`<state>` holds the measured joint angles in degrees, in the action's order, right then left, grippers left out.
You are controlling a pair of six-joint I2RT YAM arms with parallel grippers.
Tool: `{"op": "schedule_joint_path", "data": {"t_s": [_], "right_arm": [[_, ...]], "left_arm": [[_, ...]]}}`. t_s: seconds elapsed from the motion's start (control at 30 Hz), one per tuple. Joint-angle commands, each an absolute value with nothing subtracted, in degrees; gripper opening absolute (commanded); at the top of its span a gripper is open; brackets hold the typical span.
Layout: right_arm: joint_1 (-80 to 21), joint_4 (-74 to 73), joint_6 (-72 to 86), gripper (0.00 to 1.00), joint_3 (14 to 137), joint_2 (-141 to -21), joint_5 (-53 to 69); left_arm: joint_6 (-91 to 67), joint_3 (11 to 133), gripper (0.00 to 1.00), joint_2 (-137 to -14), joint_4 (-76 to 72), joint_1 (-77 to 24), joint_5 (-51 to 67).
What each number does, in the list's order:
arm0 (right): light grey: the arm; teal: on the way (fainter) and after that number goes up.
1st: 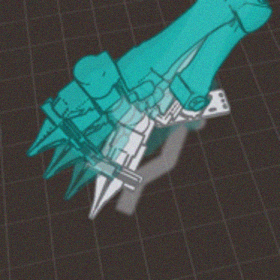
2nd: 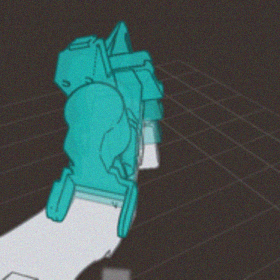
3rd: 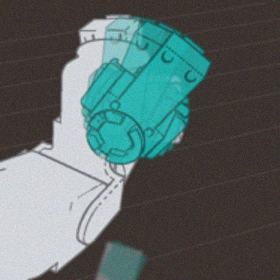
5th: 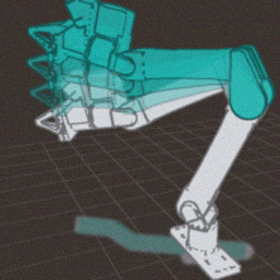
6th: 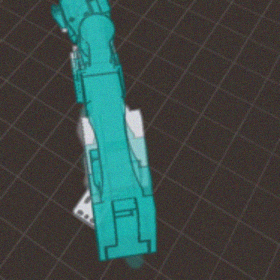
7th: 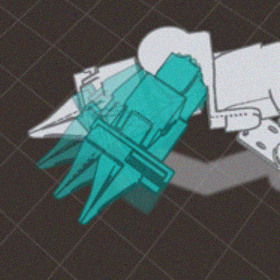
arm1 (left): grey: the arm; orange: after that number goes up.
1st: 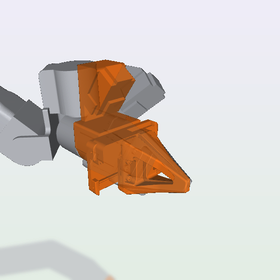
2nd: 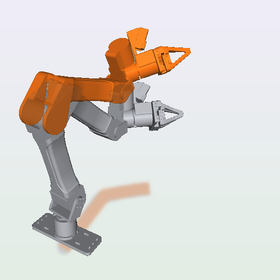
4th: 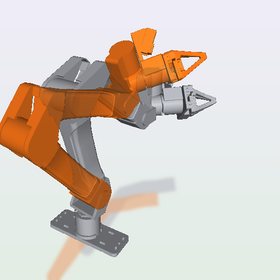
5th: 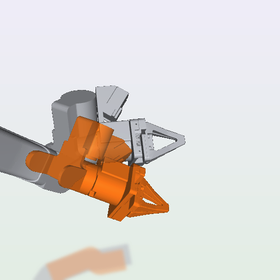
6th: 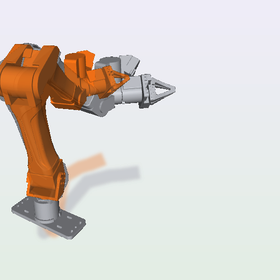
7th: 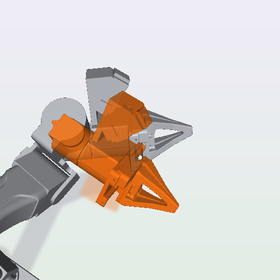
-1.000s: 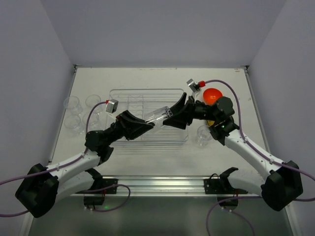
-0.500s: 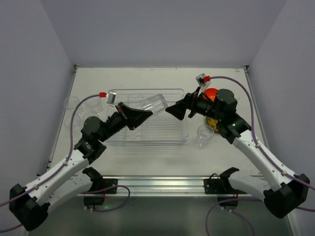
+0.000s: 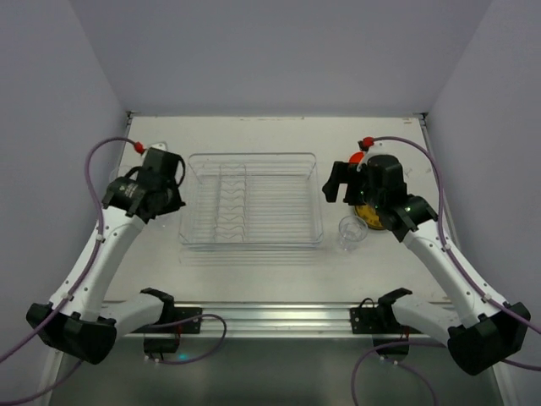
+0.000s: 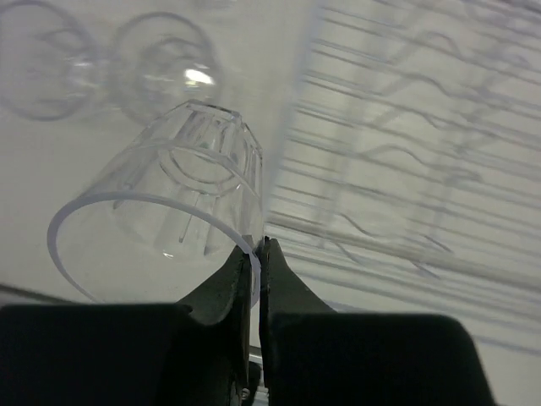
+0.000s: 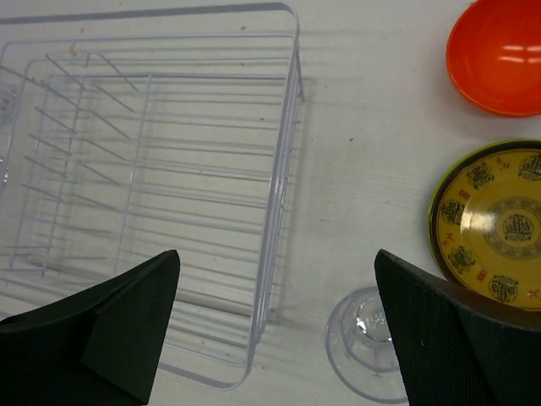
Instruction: Unload the mixed dishes from the dish rack
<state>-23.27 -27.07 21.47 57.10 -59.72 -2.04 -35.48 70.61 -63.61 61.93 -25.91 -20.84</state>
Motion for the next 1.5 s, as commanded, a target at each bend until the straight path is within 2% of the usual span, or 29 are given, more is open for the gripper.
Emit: {"op": "schedule_joint_path", "data": {"t_s": [0.0, 0.03, 0.23, 0.37, 0.57, 1.03, 1.17, 1.2, 1.27, 1.3, 1.37, 1.4, 1.47], "right_arm": [[-23.0, -28.5, 19.5, 0.99, 56.9, -59.3, -4.7], [-23.1, -28.0, 19.5, 0.99, 56.4, -59.0, -4.5], [-23.0, -26.5, 18.9, 0.99, 55.6, -57.7, -1.1], [-23.0, -26.1, 18.5, 0.99, 55.4, -57.4, -0.3], [-23.0, -25.8, 18.2, 0.99, 55.3, -57.0, 2.3], [-23.0, -25.1, 18.0, 0.99, 54.8, -55.9, 4.4], [-23.1, -25.0, 18.0, 0.99, 54.8, -55.8, 4.8], [-23.1, -25.0, 17.8, 0.99, 54.8, -55.7, 4.9], [-23.1, -25.0, 17.9, 0.99, 54.8, -55.7, 5.0], [-23.1, -25.0, 17.8, 0.99, 54.8, -55.7, 5.1], [-23.2, -25.0, 17.9, 0.99, 54.8, -55.8, 5.4], [-23.1, -25.0, 17.8, 0.99, 54.8, -55.8, 5.8], [-23.1, -25.0, 17.7, 0.99, 54.8, -55.7, 6.0]], "left_arm": [[-23.1, 76.3, 0.00, -63.4, 69.7, -9.0, -21.5], [-21.6, 75.6, 0.00, -64.4, 69.3, -3.4, -19.0], [-20.2, 71.8, 0.00, -72.7, 67.5, 1.7, -12.8], [-19.2, 71.1, 0.00, -76.5, 67.0, 2.3, -9.1], [-19.4, 68.7, 0.00, -78.6, 66.0, 2.5, -10.6], [-22.1, 55.1, 0.00, -82.5, 54.5, 7.3, -6.6], [-22.0, 55.1, 0.14, -82.1, 54.2, 7.5, -5.9], [-22.0, 55.4, 0.28, -81.8, 54.5, 7.5, -6.1], [-22.1, 56.5, 0.41, -80.6, 55.5, 7.5, -6.5], [-22.1, 57.1, 0.53, -80.2, 56.0, 7.5, -7.1], [-22.5, 59.3, 0.64, -78.4, 57.6, 7.5, -8.1], [-22.7, 60.1, 0.74, -77.8, 58.2, 7.5, -9.0], [-22.9, 62.4, 0.83, -75.7, 59.8, 7.5, -9.5]]}}
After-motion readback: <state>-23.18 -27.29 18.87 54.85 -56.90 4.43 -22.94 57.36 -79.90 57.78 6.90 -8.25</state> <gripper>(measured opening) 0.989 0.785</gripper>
